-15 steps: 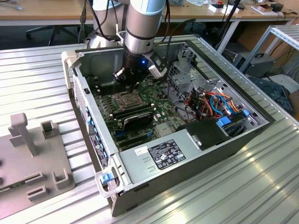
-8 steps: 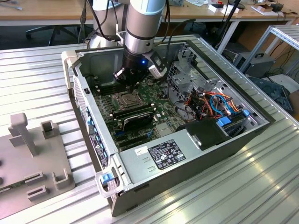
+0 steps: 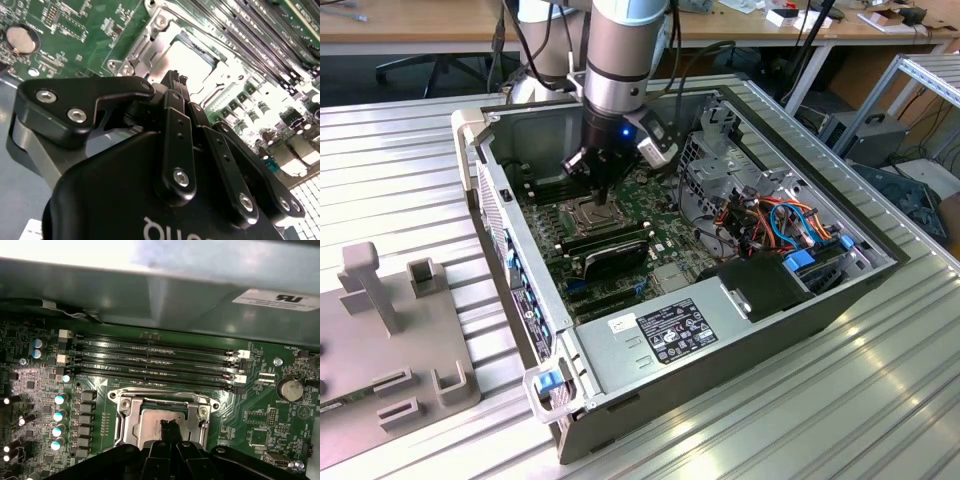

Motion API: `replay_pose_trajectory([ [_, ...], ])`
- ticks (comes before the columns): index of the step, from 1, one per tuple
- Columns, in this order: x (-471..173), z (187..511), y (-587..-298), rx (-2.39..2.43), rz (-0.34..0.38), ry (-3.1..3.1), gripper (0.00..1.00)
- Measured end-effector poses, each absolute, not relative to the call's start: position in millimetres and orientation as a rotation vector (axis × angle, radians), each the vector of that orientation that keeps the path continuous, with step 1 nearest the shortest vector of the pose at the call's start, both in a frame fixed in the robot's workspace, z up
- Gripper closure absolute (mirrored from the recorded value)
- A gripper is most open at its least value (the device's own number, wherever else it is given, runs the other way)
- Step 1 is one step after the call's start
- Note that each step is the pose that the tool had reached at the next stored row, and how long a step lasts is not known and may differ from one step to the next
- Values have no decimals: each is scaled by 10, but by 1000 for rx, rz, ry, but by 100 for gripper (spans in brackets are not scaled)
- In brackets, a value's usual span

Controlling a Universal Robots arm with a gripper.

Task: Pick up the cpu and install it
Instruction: 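Install the first cpu locking lever, then install the second cpu locking lever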

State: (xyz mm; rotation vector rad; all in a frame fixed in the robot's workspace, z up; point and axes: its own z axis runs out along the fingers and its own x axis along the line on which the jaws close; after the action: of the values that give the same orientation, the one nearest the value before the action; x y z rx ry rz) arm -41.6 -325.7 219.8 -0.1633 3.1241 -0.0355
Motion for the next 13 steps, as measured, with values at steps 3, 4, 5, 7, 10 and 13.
replay_pose_trajectory([
  [3, -448, 2199, -3260, -163, -52, 3123, 89],
  [4, -450, 2198, -3263, -162, -62, 3124, 89],
  [5, -450, 2198, -3264, -162, -70, 3124, 89],
  [7, -450, 2199, -3264, -162, -71, 3124, 89],
  [10, -450, 2199, -3264, -161, -73, 3124, 89],
  [13, -450, 2204, -3264, -161, -73, 3124, 89],
])
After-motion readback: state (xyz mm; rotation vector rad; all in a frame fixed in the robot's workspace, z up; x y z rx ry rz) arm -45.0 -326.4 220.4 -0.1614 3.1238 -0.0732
